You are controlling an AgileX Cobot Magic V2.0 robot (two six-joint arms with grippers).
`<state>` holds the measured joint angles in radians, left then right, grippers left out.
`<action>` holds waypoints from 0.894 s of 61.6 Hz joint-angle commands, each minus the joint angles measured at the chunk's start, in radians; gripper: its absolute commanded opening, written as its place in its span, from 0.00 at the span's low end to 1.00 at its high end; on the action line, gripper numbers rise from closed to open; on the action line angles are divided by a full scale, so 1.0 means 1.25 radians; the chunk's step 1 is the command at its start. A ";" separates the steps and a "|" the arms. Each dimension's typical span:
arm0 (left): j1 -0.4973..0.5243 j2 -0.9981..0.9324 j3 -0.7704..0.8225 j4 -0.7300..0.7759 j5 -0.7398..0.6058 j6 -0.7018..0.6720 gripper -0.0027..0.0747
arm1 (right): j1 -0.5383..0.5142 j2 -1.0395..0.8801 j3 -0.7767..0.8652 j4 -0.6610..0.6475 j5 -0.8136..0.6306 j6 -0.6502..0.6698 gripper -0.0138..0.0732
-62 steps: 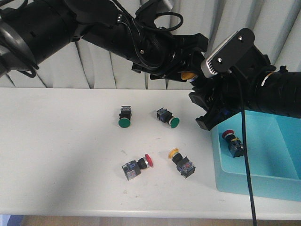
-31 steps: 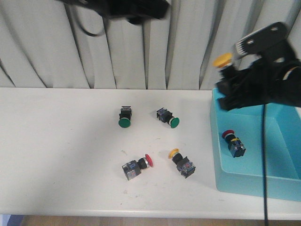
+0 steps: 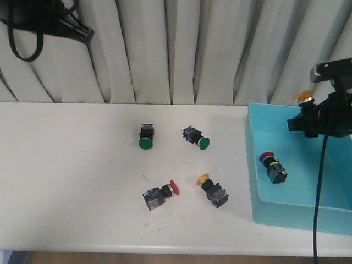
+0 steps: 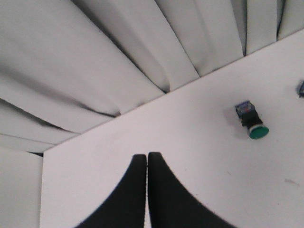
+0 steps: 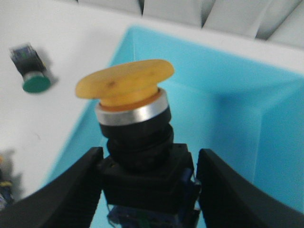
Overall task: Pick red and yellow buttons and place in box
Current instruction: 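Lower the yellow button into the blue box and open the right gripper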
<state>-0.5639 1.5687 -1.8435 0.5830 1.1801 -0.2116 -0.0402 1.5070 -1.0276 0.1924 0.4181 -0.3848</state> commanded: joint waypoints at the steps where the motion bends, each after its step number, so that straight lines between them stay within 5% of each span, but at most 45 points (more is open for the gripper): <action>1: -0.002 -0.026 0.033 0.032 -0.059 -0.045 0.02 | -0.006 0.034 -0.025 -0.043 -0.059 0.030 0.18; 20: -0.002 -0.026 0.126 0.032 -0.086 -0.075 0.02 | -0.010 0.213 -0.025 -0.190 -0.137 0.225 0.18; 31: -0.002 -0.026 0.126 0.032 -0.086 -0.081 0.02 | -0.038 0.271 -0.057 -0.188 -0.128 0.308 0.21; 55: -0.002 -0.026 0.126 0.031 -0.083 -0.082 0.03 | -0.037 0.379 -0.195 -0.112 0.068 0.207 0.60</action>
<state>-0.5639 1.5737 -1.6639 0.5830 1.1163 -0.3014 -0.0862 2.0205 -1.2304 0.0000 0.5094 -0.0654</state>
